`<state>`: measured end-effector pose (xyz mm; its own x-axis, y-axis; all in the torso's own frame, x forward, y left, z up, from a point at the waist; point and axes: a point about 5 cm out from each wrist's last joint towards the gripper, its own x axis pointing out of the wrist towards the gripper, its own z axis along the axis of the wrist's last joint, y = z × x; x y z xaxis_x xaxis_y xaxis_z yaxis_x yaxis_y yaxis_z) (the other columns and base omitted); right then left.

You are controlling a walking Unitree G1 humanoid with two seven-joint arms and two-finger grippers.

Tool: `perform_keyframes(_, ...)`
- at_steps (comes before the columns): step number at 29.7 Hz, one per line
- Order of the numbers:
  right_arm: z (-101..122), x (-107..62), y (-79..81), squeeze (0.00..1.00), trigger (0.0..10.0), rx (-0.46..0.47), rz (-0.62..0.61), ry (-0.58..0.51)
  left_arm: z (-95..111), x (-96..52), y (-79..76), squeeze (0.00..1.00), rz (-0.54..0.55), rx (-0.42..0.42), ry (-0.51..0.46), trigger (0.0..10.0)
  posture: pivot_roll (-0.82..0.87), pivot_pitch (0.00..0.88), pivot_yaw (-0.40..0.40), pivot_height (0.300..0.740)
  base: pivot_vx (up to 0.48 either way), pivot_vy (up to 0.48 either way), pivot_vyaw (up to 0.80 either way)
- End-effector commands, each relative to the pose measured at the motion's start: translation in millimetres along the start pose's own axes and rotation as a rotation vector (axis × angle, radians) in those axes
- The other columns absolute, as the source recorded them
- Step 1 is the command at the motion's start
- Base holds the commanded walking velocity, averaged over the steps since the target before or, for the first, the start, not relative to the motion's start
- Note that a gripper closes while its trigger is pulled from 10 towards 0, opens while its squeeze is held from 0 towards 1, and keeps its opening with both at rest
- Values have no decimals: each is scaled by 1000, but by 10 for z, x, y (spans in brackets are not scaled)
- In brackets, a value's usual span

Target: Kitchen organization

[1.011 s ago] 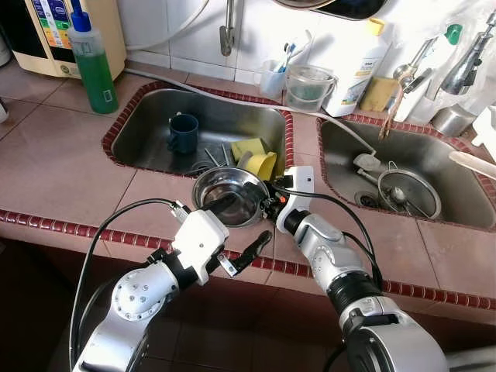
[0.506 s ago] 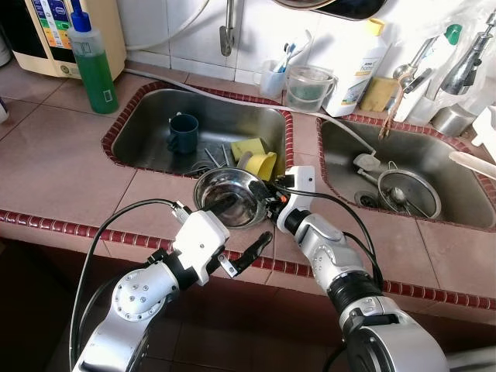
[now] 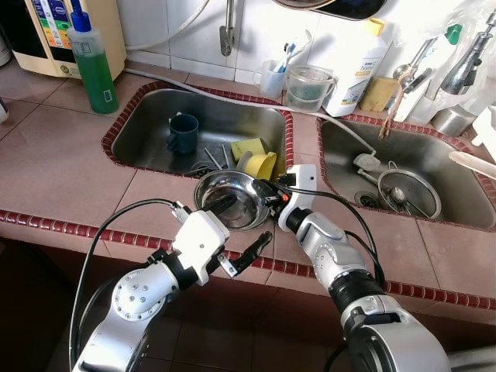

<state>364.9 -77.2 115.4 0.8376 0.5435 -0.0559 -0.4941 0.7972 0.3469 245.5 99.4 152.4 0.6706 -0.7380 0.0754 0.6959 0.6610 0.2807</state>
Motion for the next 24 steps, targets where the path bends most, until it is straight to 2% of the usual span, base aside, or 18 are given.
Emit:
perform_keyframes(1, 112, -4, -37, 0, 0, -10, -7, -34, 49, 15, -15, 0, -14, 20, -21, 10000, -111, 101, -135, 740, 0, 0, 0)
perform_keyframes(7, 234, -16, -55, 0, 0, -35, -18, -109, 61, 31, 2, 0, -6, 24, -29, 10000, -109, 91, -133, 740, 0, 0, 0)
perform_keyframes(10, 370, -55, -92, 0, 0, -112, -63, -215, 61, 38, 13, 0, -2, 27, -32, 10000, -110, 85, -132, 740, 0, 0, 0)
perform_keyframes(12, 408, -70, -108, 0, 0, -137, -83, -243, 64, 43, 20, 0, 0, 29, -34, 10000, -110, 85, -132, 740, 0, 0, 0)
perform_keyframes(13, 488, -102, -141, 0, 1137, -153, -118, -301, 79, 57, 58, 0, 20, 30, -46, 10000, -113, 77, -129, 740, 0, 0, 0)
perform_keyframes(15, 519, -117, -153, 0, 1137, -162, -129, -320, 85, 63, 81, 0, 34, 29, -51, 10000, -113, 75, -129, 740, 0, 0, 0)
perform_keyframes(18, 586, -161, -170, 0, 2471, -230, -162, -361, 108, 85, 183, 0, 104, 20, -66, 10000, -118, 78, -126, 740, 0, 0, 0)
perform_keyframes(20, 627, -204, -194, 0, 7804, -284, -196, -387, 138, 107, 280, 0, 174, -9, -85, 10000, -121, 79, -124, 740, 0, 0, 0)
perform_keyframes(21, 637, -216, -202, 0, 7804, -299, -208, -394, 145, 113, 306, 0, 193, -19, -89, 10000, -121, 79, -124, 740, 0, 0, 0)
perform_keyframes(22, 662, -240, -212, 0, 10000, -322, -224, -413, 143, 127, 361, 0, 237, -30, -85, 10000, -122, 79, -124, 740, 0, 0, 0)
perform_keyframes(24, 689, -266, -221, 0, 10000, -346, -240, -430, 135, 141, 417, 0, 283, -34, -79, 10000, -123, 79, -123, 740, 0, 0, 0)
